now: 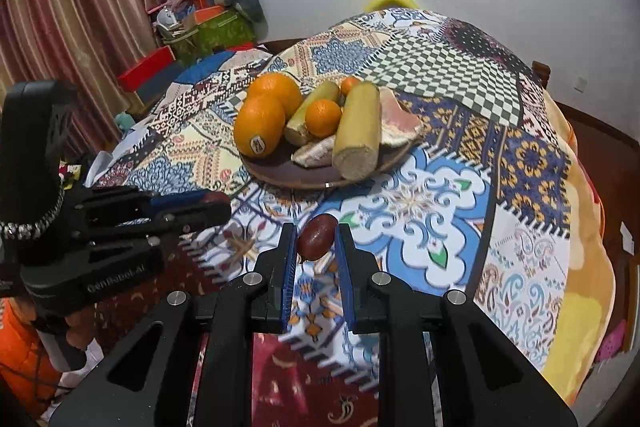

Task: Organize fruits
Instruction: 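Carry both red dates to the plate and open both tools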

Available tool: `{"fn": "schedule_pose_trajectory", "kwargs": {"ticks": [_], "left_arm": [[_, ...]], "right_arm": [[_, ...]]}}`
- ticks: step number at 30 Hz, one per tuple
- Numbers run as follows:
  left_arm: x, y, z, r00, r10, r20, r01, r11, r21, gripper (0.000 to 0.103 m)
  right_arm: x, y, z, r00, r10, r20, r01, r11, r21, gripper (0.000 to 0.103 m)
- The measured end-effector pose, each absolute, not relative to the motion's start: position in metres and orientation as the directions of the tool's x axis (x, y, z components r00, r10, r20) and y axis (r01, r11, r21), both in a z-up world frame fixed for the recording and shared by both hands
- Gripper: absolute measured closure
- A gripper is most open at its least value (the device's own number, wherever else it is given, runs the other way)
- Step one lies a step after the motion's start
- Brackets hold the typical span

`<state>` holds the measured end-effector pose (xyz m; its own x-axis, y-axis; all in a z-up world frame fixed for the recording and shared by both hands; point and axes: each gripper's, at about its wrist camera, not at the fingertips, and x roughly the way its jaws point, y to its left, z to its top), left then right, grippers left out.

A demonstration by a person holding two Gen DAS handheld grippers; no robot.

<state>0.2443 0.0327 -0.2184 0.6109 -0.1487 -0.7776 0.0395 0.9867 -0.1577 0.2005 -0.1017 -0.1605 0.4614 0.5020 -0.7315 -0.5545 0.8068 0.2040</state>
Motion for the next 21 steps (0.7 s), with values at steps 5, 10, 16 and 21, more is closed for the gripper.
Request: {"fn": "schedule_pose_trajectory", "kwargs": {"ticks": [5, 10, 16, 21], "left_arm": [[0.262, 0.037, -0.211, 0.633, -0.141, -0.762, 0.036, 0.988, -0.153, 0.086], [0.277, 0.037, -0.209, 0.65, -0.136, -0.747, 0.052, 0.99, -0.134, 0.086], [0.291, 0.038, -0.215, 0.642, -0.137, -0.755, 0.06, 0.99, -0.128, 0.086], [0.296, 0.041, -0.22, 0.63, -0.166, -0.759, 0.068, 0.985, -0.159, 0.086]], "right_arm": [[0.214, -0.095, -0.154, 0.474, 0.512, -0.717, -0.563, 0.802, 0.2, 0.085], [0.229, -0.086, -0.149, 0.487, 0.522, -0.7, -0.576, 0.795, 0.191, 0.085], [0.245, -0.079, -0.148, 0.489, 0.534, -0.689, -0.584, 0.788, 0.196, 0.085], [0.254, -0.074, -0.148, 0.488, 0.541, -0.685, -0.592, 0.782, 0.196, 0.085]]}}
